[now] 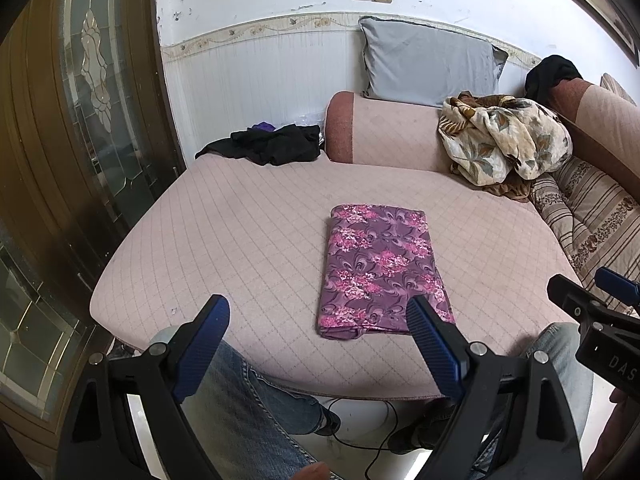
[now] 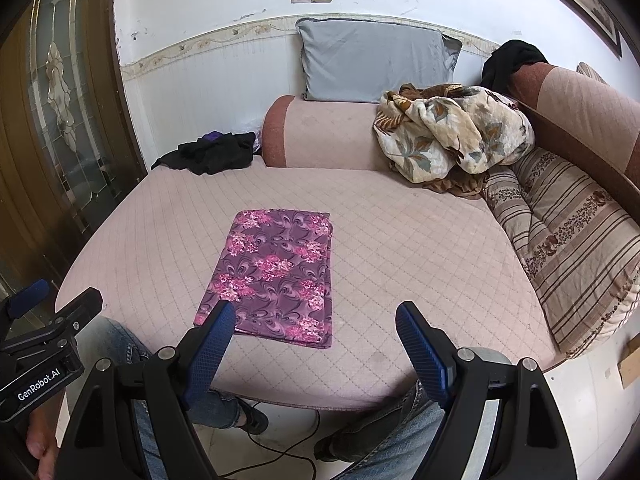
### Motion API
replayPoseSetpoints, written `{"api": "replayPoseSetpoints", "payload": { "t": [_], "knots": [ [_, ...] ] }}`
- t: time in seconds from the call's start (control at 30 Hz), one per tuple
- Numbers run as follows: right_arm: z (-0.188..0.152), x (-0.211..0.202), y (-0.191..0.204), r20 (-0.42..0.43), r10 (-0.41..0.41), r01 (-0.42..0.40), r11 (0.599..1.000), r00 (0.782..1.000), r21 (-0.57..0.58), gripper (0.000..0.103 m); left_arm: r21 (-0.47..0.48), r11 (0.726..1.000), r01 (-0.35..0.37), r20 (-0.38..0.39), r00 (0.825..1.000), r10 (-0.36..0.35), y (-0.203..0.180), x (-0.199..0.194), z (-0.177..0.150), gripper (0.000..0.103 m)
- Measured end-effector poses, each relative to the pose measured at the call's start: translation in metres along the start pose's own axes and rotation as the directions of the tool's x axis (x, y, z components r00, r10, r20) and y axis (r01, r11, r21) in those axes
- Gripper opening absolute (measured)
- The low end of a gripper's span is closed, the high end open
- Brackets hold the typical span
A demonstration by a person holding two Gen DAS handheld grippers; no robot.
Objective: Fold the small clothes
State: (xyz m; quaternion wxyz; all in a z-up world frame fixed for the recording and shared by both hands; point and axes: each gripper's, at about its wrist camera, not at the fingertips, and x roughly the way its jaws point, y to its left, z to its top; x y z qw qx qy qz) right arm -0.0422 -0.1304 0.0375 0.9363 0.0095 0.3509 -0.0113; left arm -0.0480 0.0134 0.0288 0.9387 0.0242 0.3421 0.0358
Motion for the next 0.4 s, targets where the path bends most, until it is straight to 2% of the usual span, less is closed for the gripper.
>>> {"api": "replayPoseSetpoints", "payload": {
  "t": [0.4],
  "knots": [
    [0.0,0.012,-0.003,-0.017,0.003,-0.003,1.0,1.0,-0.006,0.087,0.021,1.0,0.001,0.024,1.0,-0.002,0.0,0.007,0.001,0.089]
  ]
}}
